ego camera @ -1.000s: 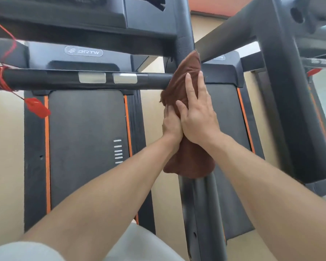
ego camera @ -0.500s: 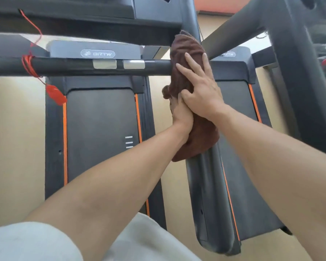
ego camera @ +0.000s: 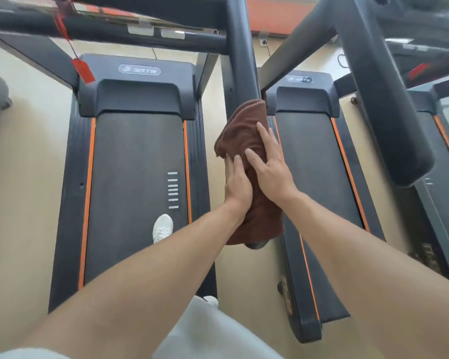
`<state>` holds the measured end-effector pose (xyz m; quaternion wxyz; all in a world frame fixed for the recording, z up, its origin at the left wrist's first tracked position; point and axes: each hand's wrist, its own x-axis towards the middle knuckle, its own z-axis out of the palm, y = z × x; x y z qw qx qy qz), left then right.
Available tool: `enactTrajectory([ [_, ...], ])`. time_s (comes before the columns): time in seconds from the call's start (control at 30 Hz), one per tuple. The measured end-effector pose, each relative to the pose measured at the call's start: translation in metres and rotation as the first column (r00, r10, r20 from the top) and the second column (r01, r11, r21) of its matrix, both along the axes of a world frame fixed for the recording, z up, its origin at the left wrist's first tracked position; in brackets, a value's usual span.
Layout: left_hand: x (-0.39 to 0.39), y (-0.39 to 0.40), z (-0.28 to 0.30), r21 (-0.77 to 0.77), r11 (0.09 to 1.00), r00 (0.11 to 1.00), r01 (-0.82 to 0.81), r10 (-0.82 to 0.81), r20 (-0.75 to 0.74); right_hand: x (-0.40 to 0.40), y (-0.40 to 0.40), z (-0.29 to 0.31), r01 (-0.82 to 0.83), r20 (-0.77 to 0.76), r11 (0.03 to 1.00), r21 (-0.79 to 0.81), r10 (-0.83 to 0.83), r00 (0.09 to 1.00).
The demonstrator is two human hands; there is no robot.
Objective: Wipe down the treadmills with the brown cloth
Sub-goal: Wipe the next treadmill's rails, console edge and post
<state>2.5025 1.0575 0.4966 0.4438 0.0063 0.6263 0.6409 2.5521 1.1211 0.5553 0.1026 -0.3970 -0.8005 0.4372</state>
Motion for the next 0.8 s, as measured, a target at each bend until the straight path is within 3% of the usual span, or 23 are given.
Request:
enactTrajectory([
  [0.23, 0.062, -0.049, 0.007, -0.005, 1.000, 0.995, -0.003, 0.002, -0.103, 0.064, -0.059, -0.011, 0.188, -0.065, 0.966, -0.176, -0.202, 0.977],
  [0.43, 0.079, -0.062, 0.000, -0.038, 0.999, 0.972, 0.035, -0.043, -0.232, 0.081, -0.087, -0.023, 0.334, -0.103, 0.916, -0.223, -0.362, 0.926],
  [0.8, -0.019, 0.021, 0.018, -0.085, 0.990, 0.911, 0.111, -0.136, -0.390, -0.005, 0.006, -0.011, 0.166, -0.011, 0.981, -0.104, -0.168, 0.986],
])
